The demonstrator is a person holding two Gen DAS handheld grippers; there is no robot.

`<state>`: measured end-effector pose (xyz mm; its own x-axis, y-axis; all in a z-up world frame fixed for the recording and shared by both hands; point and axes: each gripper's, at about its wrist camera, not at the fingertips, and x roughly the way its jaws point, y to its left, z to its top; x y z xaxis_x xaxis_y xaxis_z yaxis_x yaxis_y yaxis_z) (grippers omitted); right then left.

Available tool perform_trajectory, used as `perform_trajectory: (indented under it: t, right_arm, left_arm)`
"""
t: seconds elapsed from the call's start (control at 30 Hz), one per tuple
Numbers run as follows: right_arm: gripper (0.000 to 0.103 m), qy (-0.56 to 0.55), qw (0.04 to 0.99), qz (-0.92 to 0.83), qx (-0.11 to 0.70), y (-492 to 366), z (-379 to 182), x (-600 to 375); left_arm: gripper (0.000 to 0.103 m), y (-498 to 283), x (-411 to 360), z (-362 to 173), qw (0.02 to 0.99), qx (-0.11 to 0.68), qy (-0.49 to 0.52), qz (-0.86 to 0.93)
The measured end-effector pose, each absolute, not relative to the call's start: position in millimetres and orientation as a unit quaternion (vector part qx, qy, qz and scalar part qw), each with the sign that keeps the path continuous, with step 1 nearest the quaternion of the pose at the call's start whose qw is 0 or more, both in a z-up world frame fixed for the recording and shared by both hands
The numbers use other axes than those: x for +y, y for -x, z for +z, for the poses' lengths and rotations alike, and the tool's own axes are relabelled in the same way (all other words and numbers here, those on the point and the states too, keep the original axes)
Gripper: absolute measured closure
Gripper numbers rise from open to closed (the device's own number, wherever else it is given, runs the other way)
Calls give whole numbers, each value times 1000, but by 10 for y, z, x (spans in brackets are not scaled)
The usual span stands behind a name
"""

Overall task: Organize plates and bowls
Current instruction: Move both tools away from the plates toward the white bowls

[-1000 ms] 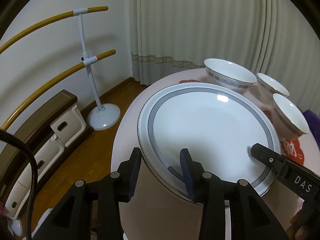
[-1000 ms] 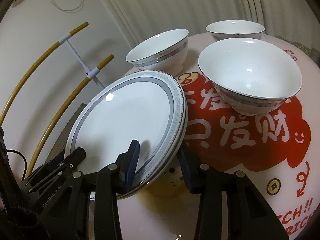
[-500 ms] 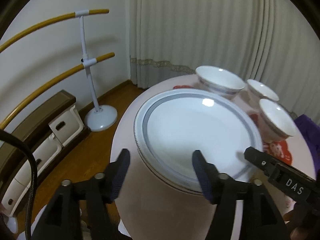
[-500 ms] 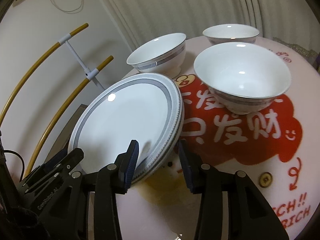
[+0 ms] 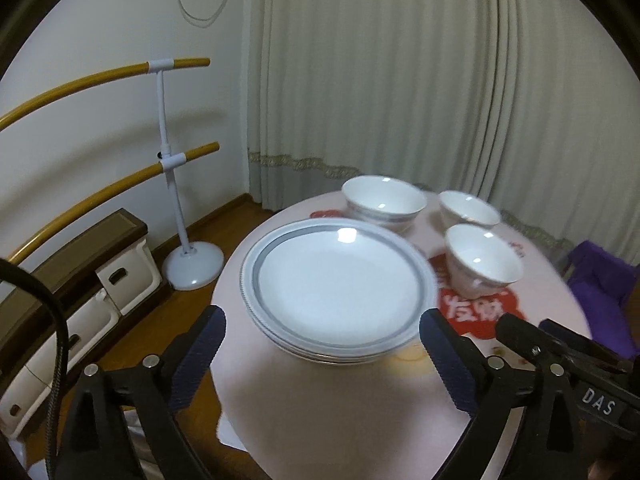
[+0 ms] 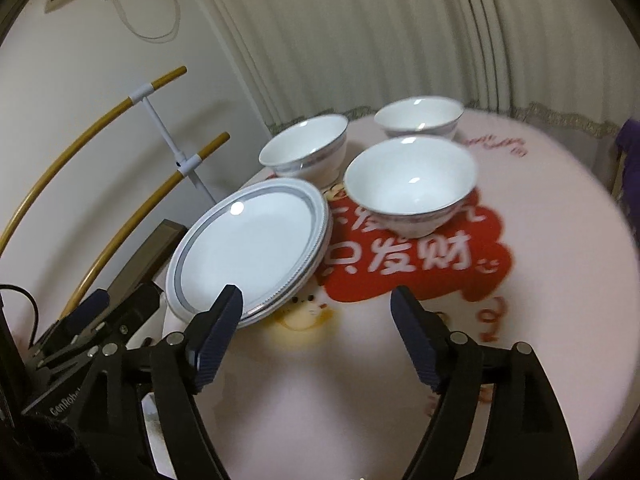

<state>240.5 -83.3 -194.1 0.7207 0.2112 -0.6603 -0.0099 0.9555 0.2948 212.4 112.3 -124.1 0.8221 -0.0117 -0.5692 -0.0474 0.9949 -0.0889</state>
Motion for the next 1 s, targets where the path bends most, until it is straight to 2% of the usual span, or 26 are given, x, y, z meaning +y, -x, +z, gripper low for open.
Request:
perform_trajectory:
  t: [0.17,0.3,0.47,1.0]
  right_arm:
    - [14,-111,933,41,341,-2134,-1738,-1048]
    - [9,-95,941,23,323,-1990,-1607,-1269]
    - [8,-76,946,7,317,-1932,-1487,-1522]
    - [6,-71,939,10,337,-2331,-1497,-1979]
  left_arm:
    - [1,-1791,983,-1123,961,270,50,6]
    - [1,-1636,774,-1065,964,263,31,-8]
    - [1,-1623,555,-1030,965,263,5,-18]
    - [1,-2579,197,-838,948,306,-40,-73]
